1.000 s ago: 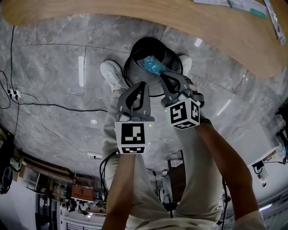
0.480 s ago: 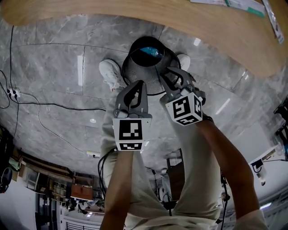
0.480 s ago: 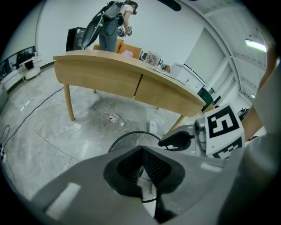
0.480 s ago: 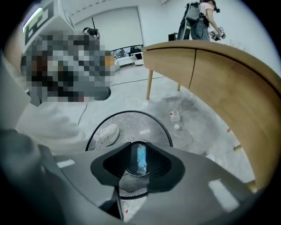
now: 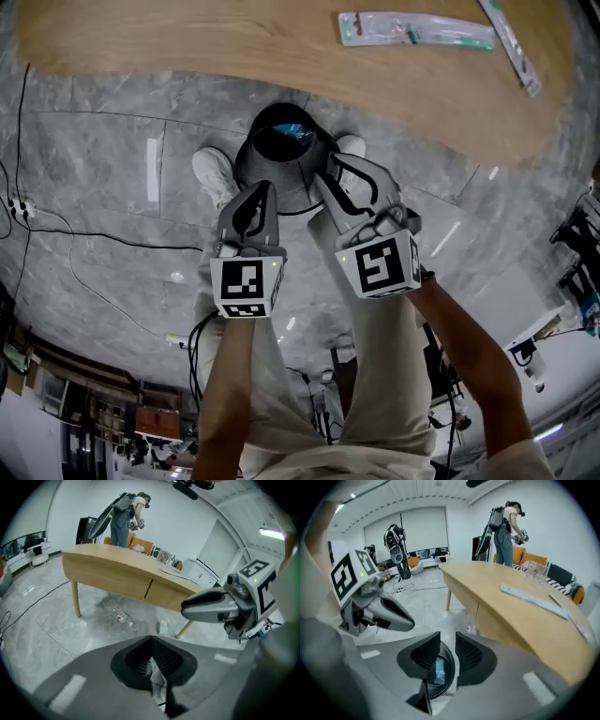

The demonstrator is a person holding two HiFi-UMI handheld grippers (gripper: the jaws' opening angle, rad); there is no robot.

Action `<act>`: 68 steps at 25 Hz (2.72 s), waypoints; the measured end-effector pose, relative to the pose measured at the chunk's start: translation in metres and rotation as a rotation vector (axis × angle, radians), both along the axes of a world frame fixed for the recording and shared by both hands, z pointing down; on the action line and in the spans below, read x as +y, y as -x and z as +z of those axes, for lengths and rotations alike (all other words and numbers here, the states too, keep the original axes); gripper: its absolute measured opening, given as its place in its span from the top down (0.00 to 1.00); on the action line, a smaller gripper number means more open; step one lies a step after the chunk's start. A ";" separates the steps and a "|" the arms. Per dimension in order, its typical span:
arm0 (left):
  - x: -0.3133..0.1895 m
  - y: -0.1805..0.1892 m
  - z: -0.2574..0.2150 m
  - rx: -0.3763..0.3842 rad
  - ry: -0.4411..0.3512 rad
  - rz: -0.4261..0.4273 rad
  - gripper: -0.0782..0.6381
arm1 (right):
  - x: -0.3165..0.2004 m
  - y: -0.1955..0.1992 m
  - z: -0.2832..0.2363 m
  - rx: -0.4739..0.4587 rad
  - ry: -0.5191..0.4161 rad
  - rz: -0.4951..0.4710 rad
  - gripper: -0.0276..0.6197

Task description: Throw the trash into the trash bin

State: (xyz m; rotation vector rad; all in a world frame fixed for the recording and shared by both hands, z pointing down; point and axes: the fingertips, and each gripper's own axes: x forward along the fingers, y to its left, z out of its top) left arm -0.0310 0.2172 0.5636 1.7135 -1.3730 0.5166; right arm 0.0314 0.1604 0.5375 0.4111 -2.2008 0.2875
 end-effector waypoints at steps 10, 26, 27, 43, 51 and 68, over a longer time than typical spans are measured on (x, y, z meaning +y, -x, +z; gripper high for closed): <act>-0.056 -0.016 -0.073 0.040 -0.053 -0.005 0.89 | -0.092 0.001 -0.080 -0.074 -0.137 0.043 0.76; -0.154 -0.047 -0.136 -0.001 -0.136 -0.009 0.89 | -0.177 -0.043 -0.102 -0.020 -0.174 -0.058 0.78; -0.160 -0.051 -0.137 0.005 -0.135 -0.016 0.89 | -0.180 -0.049 -0.101 -0.007 -0.176 -0.072 0.78; -0.210 -0.099 -0.132 0.019 -0.137 -0.044 0.89 | -0.229 -0.107 -0.067 0.171 -0.222 -0.442 0.78; -0.222 -0.107 -0.127 0.021 -0.131 -0.030 0.89 | -0.247 -0.113 -0.048 0.284 -0.260 -0.651 0.84; -0.218 -0.109 -0.128 0.045 -0.128 -0.005 0.89 | -0.254 -0.116 -0.028 0.385 -0.165 -0.694 0.85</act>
